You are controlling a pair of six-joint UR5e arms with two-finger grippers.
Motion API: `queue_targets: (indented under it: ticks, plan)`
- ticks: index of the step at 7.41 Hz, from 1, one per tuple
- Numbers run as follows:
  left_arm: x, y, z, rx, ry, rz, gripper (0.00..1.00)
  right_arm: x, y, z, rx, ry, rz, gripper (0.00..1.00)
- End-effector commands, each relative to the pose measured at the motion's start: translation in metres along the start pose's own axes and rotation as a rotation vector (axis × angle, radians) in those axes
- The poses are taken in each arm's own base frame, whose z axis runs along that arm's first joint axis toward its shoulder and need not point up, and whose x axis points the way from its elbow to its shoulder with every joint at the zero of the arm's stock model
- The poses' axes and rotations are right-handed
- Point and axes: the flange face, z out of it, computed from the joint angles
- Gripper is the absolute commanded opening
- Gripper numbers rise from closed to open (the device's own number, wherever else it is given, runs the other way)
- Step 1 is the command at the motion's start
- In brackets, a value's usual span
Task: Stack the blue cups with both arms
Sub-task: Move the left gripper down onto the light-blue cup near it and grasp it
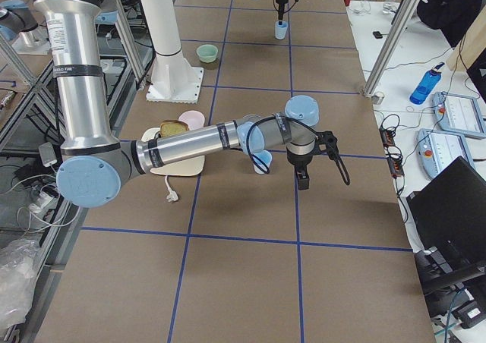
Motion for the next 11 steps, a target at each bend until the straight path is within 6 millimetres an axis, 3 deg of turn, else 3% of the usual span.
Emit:
queue_targets:
  ticks: [1,6,8,9,11]
  plan:
    - [-0.0039,-0.0019,0.0085,-0.012,-0.01,-0.005,0.89,0.0003,0.0,0.0003,-0.001,0.0,0.002,1.0]
    - [-0.0058,-0.0008,0.0099,-0.014,-0.008,-0.005,0.4,-0.0018,-0.0028,-0.0014,0.004,0.001,-0.001,1.0]
    - [-0.0051,-0.0007,0.0093,-0.014,-0.006,-0.006,0.07,-0.002,-0.0027,-0.0015,0.004,-0.001,-0.001,1.0]
    - [-0.0049,0.0001,0.009,-0.016,-0.001,-0.005,0.0,-0.0024,-0.0035,-0.0019,0.005,0.0,-0.002,1.0]
    - [-0.001,0.0012,0.0049,-0.015,0.009,0.0,0.0,-0.0025,-0.0034,-0.0019,0.005,-0.001,-0.002,1.0]
